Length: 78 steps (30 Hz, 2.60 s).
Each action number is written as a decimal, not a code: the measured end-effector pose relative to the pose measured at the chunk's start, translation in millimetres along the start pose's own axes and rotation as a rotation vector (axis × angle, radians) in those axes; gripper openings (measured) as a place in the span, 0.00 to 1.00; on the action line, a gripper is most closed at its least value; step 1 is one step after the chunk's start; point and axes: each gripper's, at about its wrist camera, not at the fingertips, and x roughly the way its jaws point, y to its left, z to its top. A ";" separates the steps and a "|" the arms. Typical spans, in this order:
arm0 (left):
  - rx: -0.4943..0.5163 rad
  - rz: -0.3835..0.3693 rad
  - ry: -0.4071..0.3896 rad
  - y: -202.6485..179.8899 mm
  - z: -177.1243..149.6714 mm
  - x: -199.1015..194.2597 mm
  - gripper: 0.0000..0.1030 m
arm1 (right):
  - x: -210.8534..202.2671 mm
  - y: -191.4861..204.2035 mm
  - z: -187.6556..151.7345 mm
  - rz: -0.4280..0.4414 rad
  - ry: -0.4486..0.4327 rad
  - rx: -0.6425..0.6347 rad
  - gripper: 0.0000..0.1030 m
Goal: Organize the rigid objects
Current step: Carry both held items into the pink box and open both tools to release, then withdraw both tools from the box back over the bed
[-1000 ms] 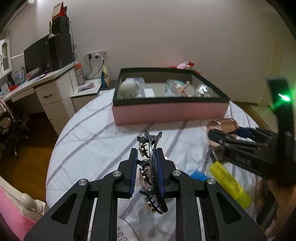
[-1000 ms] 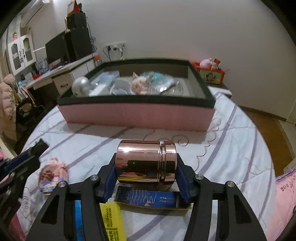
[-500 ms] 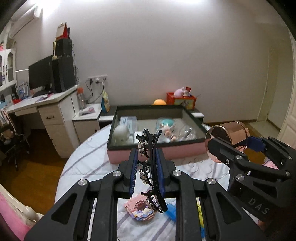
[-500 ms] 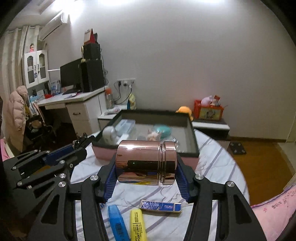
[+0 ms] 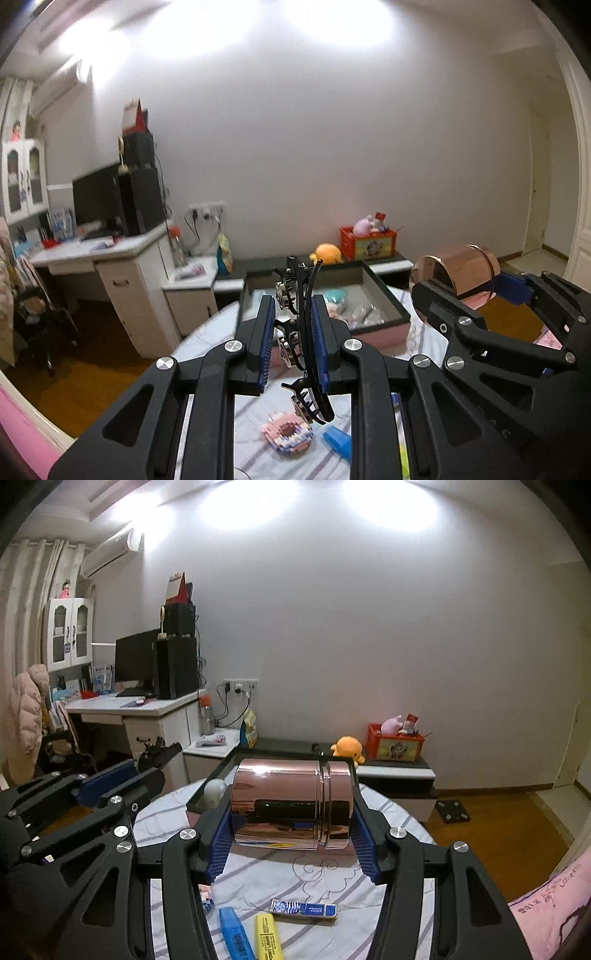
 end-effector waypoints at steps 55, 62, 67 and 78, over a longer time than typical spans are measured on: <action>0.122 -0.034 0.291 -9.3 -26.1 293.2 0.21 | 246.8 -33.2 -26.9 -0.048 0.320 -0.068 0.56; 0.041 0.017 0.230 15.0 -14.3 270.5 0.83 | 227.8 -39.0 -11.0 -0.094 0.253 -0.060 0.79; -0.009 0.007 0.157 29.4 2.3 226.4 0.95 | 195.3 -48.0 4.6 -0.044 0.207 -0.003 0.81; -0.002 0.077 -0.024 40.7 13.4 75.2 1.00 | 62.7 -28.9 21.2 0.011 0.017 0.005 1.00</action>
